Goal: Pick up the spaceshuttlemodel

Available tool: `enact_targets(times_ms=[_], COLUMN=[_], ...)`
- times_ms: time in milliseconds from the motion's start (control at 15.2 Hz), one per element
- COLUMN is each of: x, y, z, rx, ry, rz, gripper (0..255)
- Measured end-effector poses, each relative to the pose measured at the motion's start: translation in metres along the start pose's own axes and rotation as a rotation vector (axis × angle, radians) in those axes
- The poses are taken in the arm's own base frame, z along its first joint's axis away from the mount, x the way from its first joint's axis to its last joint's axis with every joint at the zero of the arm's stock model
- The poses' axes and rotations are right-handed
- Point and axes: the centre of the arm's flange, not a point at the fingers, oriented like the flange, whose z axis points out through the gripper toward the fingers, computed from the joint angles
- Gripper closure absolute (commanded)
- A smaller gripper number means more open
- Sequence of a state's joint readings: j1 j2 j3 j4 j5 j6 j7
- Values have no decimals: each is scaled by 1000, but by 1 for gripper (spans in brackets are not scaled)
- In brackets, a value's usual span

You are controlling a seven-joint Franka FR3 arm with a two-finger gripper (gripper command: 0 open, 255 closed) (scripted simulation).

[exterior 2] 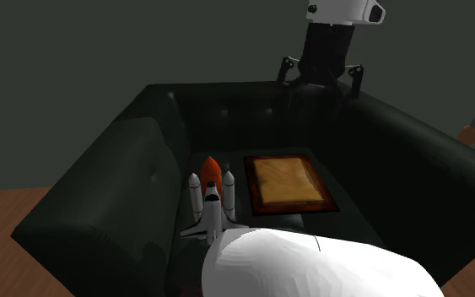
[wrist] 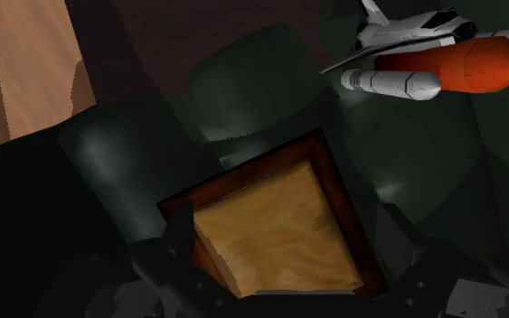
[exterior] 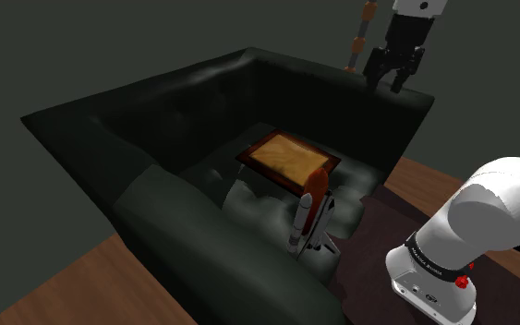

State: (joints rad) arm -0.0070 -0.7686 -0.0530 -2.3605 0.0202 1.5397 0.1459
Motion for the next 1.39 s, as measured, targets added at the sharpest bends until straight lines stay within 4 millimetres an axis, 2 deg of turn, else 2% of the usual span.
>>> enact_targets(times_ms=[132,330,858,990,1386], x=[-2,-14,-55,-69,-115], y=[-5,-33,-115,-136,-186], z=[4,20,86,98,153], rx=[-3,-18,-65,-77,-112], ry=[3,16,59,70,103], rz=[-11,-71,-257,-304,-443], gripper=[0,0,0,0,0])
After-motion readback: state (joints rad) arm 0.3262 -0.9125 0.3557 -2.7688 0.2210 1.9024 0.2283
